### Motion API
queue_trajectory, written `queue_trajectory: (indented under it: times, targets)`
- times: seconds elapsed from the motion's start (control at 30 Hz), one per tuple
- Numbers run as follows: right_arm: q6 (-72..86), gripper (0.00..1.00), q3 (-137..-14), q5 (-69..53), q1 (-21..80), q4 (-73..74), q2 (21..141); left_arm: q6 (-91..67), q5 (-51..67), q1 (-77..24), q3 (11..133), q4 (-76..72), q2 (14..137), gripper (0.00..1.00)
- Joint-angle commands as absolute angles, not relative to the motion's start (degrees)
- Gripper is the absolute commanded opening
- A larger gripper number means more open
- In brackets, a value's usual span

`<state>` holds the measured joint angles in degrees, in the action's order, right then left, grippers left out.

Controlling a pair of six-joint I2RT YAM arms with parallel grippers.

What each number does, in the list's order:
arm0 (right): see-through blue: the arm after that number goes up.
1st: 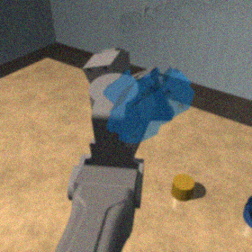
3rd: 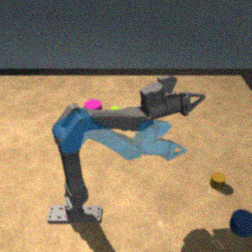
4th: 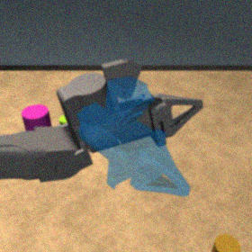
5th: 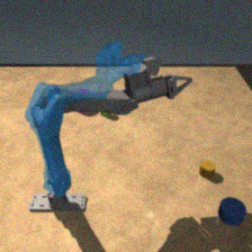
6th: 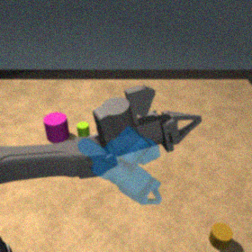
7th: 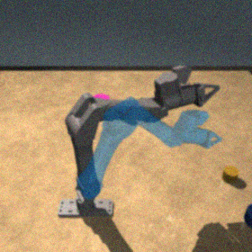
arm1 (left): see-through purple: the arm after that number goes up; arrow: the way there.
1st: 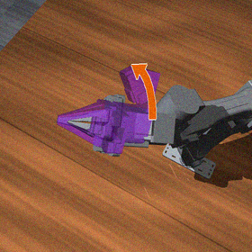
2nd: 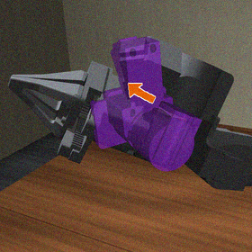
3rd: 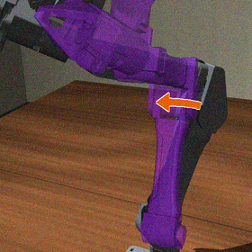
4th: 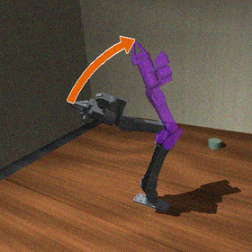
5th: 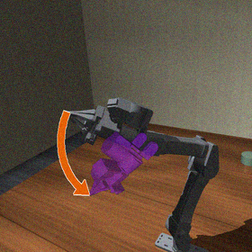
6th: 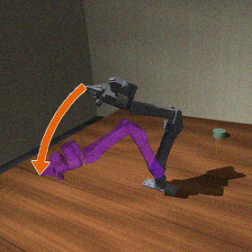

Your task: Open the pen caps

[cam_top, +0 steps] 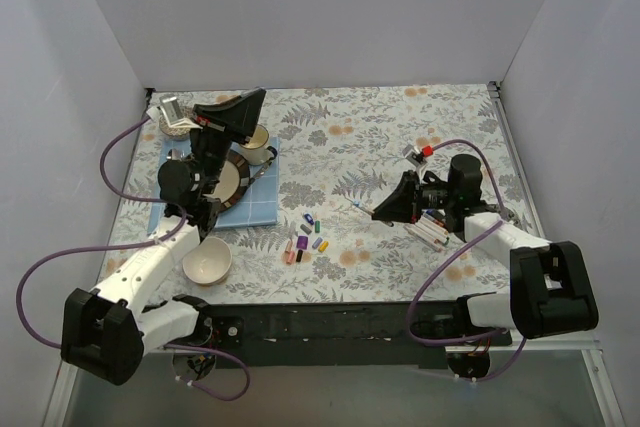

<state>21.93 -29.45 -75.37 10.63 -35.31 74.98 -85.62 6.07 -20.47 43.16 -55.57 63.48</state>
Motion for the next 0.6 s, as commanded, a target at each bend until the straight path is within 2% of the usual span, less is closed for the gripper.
queue_trajectory:
  times: [0.0, 0.07, 0.17, 0.33, 0.47, 0.57]
  targets:
    - [7.98, 0.01, -33.73, -71.31, 10.72, -14.92, 72.35, -85.50, 11.56, -20.66, 43.85, -45.21, 63.11, 0.00]
    - [-9.56, 0.01, -40.67, -60.37, 10.64, -0.50, 71.55, -86.65, 15.28, -20.74, 45.08, -34.18, 63.19, 0.00]
    - [-14.04, 0.01, -41.31, -49.70, 10.46, 3.07, 69.79, -89.12, 22.57, -20.74, 46.32, -16.17, 65.29, 0.00]
    - [-20.11, 0.01, -44.73, -40.89, 10.37, 9.21, 72.59, -85.88, 31.11, -22.05, 41.58, -2.83, 69.69, 0.00]
    - [-27.15, 0.01, -49.12, -32.53, 10.20, 17.46, 77.16, -79.82, 25.08, -27.66, 40.43, 6.32, 73.47, 0.00]
    - [-29.53, 0.01, -50.80, -32.43, 9.41, 21.25, 80.24, -77.00, 19.71, -30.67, 41.65, 10.10, 77.51, 0.00]
